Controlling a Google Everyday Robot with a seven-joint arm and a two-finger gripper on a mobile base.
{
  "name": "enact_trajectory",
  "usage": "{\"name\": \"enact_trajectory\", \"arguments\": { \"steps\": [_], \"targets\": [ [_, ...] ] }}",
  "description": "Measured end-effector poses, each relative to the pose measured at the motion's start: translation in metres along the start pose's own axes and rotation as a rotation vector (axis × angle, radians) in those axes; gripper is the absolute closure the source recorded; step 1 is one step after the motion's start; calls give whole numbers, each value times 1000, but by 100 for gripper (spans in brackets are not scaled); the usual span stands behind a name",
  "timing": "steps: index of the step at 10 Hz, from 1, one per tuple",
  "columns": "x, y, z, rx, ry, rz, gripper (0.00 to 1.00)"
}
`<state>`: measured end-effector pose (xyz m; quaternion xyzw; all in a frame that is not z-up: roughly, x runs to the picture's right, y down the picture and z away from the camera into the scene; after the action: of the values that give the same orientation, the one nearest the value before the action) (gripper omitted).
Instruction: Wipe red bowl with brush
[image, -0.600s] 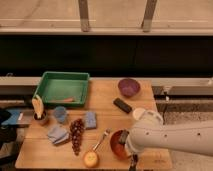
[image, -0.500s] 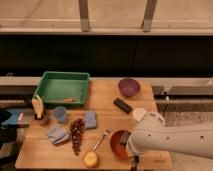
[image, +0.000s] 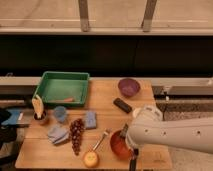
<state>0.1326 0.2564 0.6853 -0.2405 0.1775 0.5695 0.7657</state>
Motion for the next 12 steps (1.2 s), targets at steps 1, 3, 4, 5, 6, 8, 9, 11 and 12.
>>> {"name": "enact_trajectory", "arguments": {
  "steps": [1,3,4,5,6,8,9,11,12],
  "targets": [
    [-9,6,0,1,-1,-27,100],
    [-24,25,3,-9,-2,-98,100],
    [-26,36,5,-18,1,-130,100],
    [-22,43,7,-27,6,-148,100],
    [-16,48,11,-40,7,-153,100],
    [3,48,16,-56,4,-113,100],
    [13,38,15,-55,-1,-74,100],
    [33,8,10,-45,-19,21,100],
    [37,-8,7,-37,-27,63,100]
  ]
}}
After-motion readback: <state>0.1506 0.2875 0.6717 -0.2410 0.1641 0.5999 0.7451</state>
